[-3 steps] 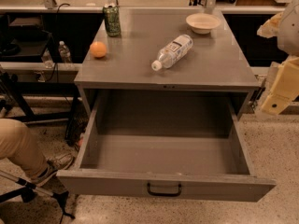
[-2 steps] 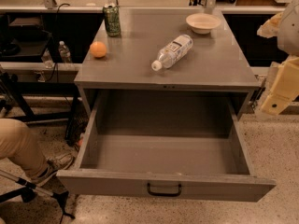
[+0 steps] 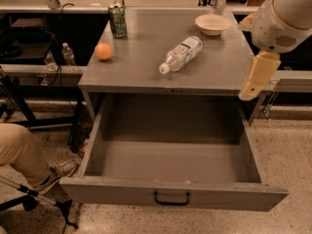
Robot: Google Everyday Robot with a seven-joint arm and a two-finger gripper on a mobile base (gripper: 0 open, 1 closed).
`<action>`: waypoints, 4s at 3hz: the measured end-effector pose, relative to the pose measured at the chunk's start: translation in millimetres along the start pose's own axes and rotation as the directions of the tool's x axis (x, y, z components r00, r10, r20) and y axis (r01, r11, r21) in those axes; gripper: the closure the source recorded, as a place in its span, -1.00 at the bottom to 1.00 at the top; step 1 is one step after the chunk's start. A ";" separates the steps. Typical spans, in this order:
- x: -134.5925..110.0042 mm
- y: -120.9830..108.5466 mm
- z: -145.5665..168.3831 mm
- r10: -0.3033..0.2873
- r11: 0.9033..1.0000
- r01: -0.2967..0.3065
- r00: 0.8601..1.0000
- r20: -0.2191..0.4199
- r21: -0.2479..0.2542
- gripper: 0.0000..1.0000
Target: Place blue plastic bottle into top drawer
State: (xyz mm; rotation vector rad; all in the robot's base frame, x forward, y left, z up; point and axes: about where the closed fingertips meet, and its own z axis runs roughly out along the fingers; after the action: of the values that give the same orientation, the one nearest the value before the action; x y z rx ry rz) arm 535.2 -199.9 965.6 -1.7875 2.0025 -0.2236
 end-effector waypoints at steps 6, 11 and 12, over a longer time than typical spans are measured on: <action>-41.0 -119.6 134.4 -0.232 0.968 0.240 0.968 0.098 -0.074 -1.00; -90.2 -132.9 183.9 -0.425 0.897 0.427 0.904 0.037 -0.118 -1.00; -98.3 -126.0 194.6 -0.446 0.883 0.449 0.893 0.054 -0.138 -1.00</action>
Offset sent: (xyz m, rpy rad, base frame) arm 0.1877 0.0351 -0.0719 0.0516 0.0152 0.2044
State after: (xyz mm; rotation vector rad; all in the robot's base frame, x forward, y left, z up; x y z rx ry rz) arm 738.2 -89.9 865.2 -2.3249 1.5962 -0.1998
